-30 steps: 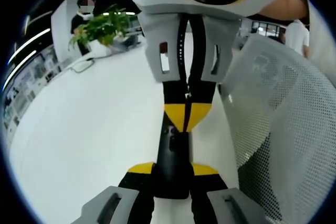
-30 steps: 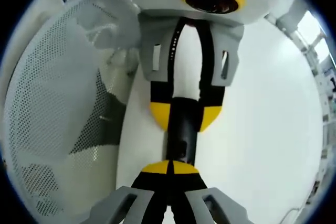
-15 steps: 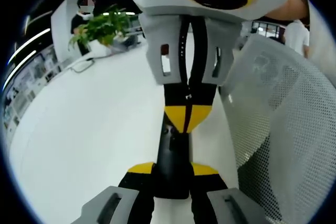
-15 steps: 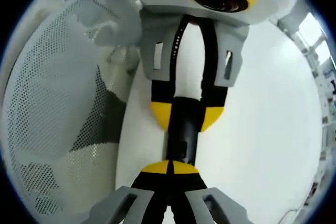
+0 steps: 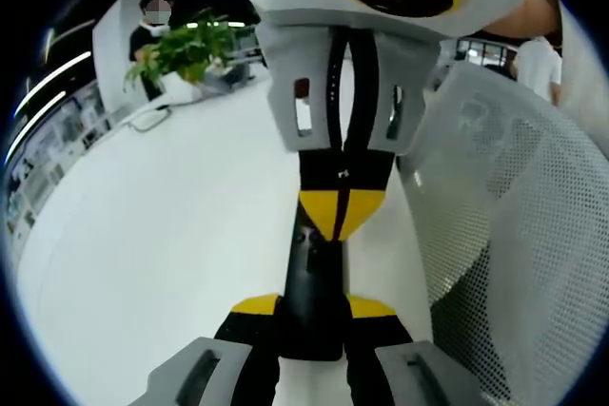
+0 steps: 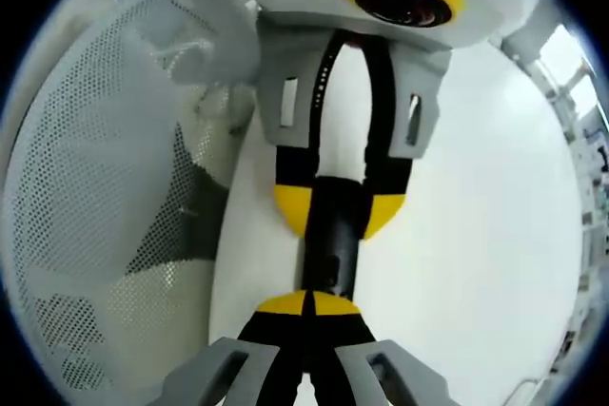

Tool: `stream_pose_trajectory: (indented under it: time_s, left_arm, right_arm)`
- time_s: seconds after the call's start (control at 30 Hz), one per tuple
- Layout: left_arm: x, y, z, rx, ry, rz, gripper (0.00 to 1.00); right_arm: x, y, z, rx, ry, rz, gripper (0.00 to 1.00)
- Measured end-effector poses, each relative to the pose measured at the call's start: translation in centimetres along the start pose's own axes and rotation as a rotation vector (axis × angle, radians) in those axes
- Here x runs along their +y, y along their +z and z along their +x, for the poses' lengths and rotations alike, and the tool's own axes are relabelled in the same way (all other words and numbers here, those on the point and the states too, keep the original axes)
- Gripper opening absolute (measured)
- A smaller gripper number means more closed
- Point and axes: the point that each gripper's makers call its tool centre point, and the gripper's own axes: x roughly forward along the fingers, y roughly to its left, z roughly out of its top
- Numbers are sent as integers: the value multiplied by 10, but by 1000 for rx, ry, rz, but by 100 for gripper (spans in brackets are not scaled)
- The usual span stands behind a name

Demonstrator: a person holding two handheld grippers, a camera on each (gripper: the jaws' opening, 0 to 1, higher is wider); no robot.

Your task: Press the specified remote control buttons in sequence, fully releasing each button before pressing the next.

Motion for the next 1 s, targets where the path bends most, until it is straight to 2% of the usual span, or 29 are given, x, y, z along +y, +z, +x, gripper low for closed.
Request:
stream_pose_trajectory:
  time_s: [0.3,0.67,1.0]
  left_arm:
    - [1,0,0,3,2,0,24]
    - [1,0,1,9,0,2,24]
    - [1,1,0,11,-1,3,24]
  right_arm:
    - [-2,3,-5,-44,-3,27,0]
    - [-10,0,-15,-48,-28,36,0]
    - [-15,7,-21,-67,-44,29,0]
